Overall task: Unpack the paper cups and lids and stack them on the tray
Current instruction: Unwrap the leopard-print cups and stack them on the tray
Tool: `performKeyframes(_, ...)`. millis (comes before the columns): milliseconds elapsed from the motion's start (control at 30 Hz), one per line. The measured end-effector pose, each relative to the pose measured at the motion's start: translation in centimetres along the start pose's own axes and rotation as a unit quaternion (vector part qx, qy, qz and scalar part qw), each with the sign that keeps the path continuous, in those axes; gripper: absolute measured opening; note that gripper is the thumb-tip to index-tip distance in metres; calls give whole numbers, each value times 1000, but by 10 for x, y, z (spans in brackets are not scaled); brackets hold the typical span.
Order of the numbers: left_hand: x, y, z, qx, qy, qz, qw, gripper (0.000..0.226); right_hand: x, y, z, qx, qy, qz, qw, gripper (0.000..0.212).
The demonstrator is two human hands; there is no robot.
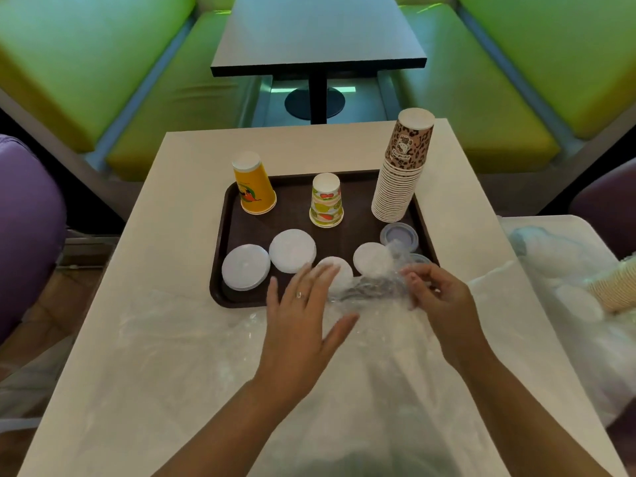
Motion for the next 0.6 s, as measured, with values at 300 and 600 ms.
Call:
performKeyframes(300,93,-98,-26,-242,-167,1,956,63,27,51,33,92,59,-12,994,23)
performKeyframes(600,122,-144,-11,-195,-188,77,960,73,19,64,70,197,177,36,964,24)
Point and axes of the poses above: each hand's wrist, its own x-axis away from the middle knuckle, its own z-axis out of the back of the hand, y = z × x, the point moved 6 cm from there along -x, towards the middle knuckle, and after that the axes turned 15 degrees about y, right-handed, at the moved point
